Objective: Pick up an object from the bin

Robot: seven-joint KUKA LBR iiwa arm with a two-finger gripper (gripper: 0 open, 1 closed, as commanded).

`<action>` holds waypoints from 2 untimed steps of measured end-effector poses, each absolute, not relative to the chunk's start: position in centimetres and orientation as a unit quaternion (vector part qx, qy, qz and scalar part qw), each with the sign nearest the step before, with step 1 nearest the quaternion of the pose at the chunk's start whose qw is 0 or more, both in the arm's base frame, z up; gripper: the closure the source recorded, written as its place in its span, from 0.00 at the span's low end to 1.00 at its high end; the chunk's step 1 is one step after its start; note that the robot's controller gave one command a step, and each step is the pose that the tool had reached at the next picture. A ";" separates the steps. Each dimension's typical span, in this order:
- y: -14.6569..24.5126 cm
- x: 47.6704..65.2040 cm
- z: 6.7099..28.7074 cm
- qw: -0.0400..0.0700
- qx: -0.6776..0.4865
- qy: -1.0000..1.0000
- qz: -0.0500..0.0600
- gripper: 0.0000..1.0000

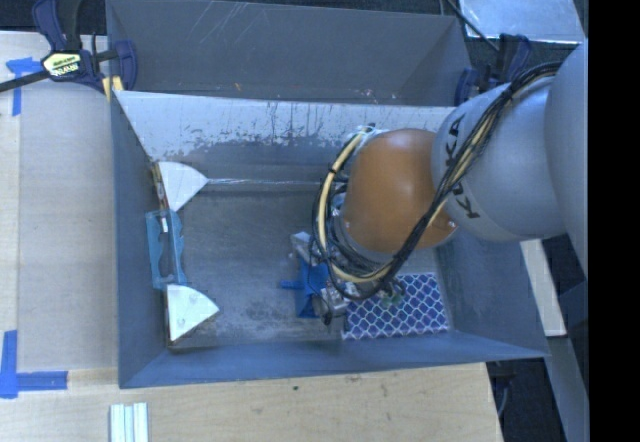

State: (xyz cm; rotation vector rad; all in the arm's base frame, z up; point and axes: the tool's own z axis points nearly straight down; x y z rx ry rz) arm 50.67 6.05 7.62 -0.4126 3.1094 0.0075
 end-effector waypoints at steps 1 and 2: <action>6.0 50.7 8.5 0.002 -0.131 0.991 0.002 1.00; 6.0 50.6 9.5 0.002 -0.131 0.991 0.002 1.00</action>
Offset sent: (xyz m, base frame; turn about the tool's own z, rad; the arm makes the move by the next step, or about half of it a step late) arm 0.0001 -0.0003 0.0441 0.0000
